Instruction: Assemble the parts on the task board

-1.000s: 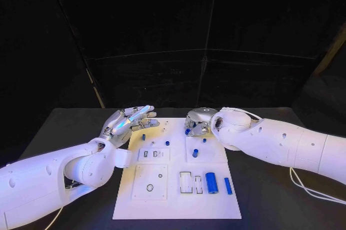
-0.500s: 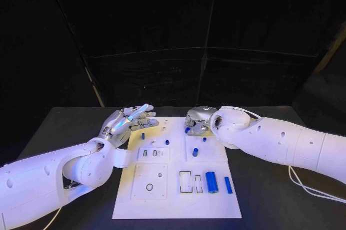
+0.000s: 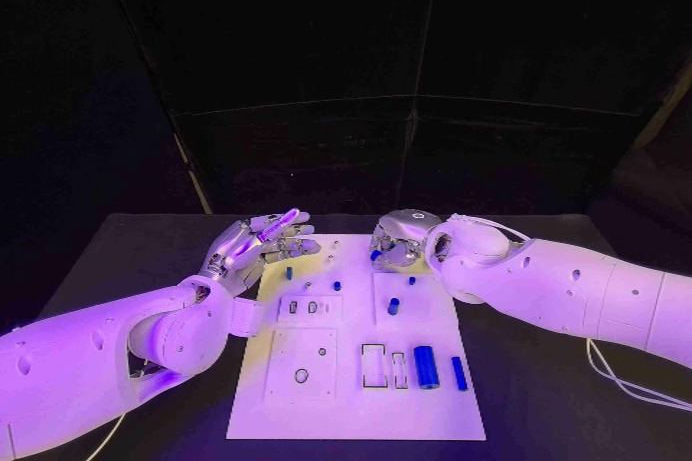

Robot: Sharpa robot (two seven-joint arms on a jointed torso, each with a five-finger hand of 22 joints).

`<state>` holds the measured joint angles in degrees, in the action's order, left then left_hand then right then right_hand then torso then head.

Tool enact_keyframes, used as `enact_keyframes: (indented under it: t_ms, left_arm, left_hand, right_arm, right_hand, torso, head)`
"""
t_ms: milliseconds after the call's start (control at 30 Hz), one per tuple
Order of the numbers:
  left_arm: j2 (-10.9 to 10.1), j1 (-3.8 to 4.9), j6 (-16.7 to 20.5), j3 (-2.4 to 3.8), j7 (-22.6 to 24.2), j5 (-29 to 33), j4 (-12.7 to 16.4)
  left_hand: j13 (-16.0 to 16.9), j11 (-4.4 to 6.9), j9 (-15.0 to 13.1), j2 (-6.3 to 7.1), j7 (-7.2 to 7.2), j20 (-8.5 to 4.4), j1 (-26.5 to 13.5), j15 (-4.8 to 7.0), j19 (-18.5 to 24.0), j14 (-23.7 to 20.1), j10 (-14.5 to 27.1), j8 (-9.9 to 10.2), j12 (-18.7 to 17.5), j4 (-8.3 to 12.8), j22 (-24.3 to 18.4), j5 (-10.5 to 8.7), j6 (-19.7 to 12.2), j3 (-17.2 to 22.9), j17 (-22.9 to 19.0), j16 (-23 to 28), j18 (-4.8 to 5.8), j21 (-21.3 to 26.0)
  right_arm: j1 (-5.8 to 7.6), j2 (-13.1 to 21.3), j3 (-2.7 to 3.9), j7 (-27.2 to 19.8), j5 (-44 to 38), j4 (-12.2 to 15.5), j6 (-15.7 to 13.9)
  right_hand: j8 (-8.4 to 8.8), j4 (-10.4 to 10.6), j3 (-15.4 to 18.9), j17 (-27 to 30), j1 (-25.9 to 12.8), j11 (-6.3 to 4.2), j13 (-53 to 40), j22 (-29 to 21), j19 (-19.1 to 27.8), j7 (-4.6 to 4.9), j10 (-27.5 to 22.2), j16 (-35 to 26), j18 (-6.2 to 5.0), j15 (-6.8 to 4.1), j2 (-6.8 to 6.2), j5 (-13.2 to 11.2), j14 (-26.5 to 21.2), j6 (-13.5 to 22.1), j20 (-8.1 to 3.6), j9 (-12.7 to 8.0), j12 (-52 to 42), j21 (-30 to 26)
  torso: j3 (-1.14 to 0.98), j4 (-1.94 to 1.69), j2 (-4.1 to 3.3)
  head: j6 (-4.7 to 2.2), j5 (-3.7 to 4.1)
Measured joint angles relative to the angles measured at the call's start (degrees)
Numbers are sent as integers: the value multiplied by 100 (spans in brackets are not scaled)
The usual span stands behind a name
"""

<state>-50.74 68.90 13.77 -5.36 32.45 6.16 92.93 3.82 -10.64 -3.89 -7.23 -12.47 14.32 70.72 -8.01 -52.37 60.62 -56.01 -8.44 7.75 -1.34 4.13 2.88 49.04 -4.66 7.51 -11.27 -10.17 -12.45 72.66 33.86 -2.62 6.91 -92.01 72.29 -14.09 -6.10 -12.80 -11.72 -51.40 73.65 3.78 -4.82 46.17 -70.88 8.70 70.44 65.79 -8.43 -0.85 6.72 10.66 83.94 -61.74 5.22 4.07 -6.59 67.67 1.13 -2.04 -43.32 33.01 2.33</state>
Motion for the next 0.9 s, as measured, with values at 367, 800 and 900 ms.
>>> enact_keyframes:
  t_ms: [367, 800, 900]
  left_arm:
    - [40, 7, -13, 0, -6, 0, -64]
    - [62, 13, -15, 0, -9, -1, -141]
    - [73, 14, -15, 0, -10, -1, -143]
  left_hand:
    - [0, 0, -1, -45, 0, 0, 1, 0, 0, 0, 0, 22, 0, 0, -5, 0, 0, 0, -1, 23, 0, 0]
    - [1, 0, -1, -75, 0, -19, 31, 0, -19, 0, 0, 21, -22, 0, -10, 0, 0, 0, 4, 22, 0, 24]
    - [1, 0, -1, -75, 0, -19, 31, 0, -19, 0, 0, 22, -22, 0, -10, 0, 0, 0, 4, 45, 0, 24]
  right_arm:
    - [49, -353, 6, 129, 49, -362, -667]
    - [52, -918, 6, 50, 170, -926, -667]
    - [52, -998, 6, 46, 187, -1005, -619]
  right_hand:
    - [13, 157, -238, -108, -44, 0, -14, 111, 0, -1, 0, 110, 0, 0, -137, -120, 0, 0, 0, 0, 67, 95]
    - [69, 243, -357, -189, -128, 0, -32, 188, 0, -49, 0, 215, -1, 1, -327, -91, 0, -47, 0, 15, 134, 177]
    - [81, 250, -364, -188, -120, 0, -32, 189, 0, -51, -1, 215, -1, 1, -335, -90, 0, -50, 0, 39, 134, 177]
  torso:
    - [-3, -44, -20]
    - [-9, -47, -32]
    - [-9, -47, -34]
  head:
    - [-41, 12]
    - [-23, -81]
    - [-21, -96]
